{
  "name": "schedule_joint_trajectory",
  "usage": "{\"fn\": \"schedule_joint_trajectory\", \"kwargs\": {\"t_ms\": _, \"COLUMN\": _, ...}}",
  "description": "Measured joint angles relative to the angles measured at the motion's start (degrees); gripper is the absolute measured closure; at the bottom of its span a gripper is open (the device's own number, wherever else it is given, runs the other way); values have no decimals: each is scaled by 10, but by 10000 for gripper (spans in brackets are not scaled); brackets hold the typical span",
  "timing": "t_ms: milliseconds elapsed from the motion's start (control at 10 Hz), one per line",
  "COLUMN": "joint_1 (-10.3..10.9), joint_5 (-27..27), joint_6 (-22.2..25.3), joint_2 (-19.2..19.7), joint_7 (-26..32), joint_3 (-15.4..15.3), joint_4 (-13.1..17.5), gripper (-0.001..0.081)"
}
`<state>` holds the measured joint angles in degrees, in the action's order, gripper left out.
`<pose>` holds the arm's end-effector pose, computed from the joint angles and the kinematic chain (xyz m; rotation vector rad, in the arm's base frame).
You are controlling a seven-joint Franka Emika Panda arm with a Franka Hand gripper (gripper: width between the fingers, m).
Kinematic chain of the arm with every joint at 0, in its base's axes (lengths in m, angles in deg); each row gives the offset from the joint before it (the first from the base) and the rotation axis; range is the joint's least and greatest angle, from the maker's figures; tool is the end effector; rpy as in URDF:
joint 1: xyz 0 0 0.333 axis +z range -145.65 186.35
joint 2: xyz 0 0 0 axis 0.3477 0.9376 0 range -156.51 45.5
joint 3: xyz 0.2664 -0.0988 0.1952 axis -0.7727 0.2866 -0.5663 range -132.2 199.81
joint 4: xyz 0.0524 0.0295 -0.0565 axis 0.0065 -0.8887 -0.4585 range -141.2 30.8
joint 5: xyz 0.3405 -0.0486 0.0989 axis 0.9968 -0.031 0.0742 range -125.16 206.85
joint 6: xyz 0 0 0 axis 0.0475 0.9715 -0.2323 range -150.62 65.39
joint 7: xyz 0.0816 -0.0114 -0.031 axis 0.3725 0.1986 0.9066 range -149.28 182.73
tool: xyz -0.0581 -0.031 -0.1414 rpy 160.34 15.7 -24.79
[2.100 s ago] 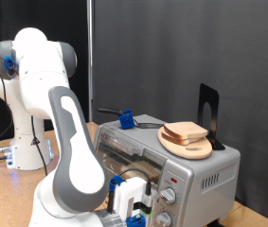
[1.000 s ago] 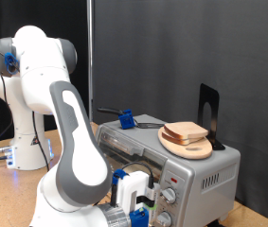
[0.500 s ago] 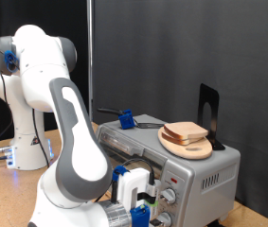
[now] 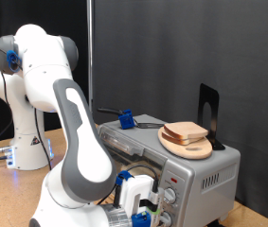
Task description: Make a piece of toast with the oven
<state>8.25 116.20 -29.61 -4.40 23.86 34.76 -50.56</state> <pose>0.6756 -0.0060 0.1902 -1.6946 0.6941 0.4338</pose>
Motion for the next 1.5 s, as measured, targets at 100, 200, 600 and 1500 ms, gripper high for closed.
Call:
{"fn": "schedule_joint_trajectory", "kwargs": {"t_ms": 100, "joint_1": 0, "joint_5": 0, "joint_6": -1, "joint_2": 0, "joint_7": -1, "joint_3": 0, "joint_4": 0, "gripper": 793}}
{"fn": "schedule_joint_trajectory", "kwargs": {"t_ms": 200, "joint_1": 0, "joint_5": 0, "joint_6": -1, "joint_2": 0, "joint_7": -1, "joint_3": 0, "joint_4": 0, "gripper": 802}}
{"fn": "schedule_joint_trajectory", "kwargs": {"t_ms": 600, "joint_1": 0, "joint_5": 0, "joint_6": -2, "joint_2": 0, "joint_7": -5, "joint_3": 0, "joint_4": -4, "gripper": 688}}
{"fn": "schedule_joint_trajectory", "kwargs": {"t_ms": 1500, "joint_1": 6, "joint_5": 10, "joint_6": -26, "joint_2": 1, "joint_7": -39, "joint_3": -1, "joint_4": -15, "gripper": 124}}
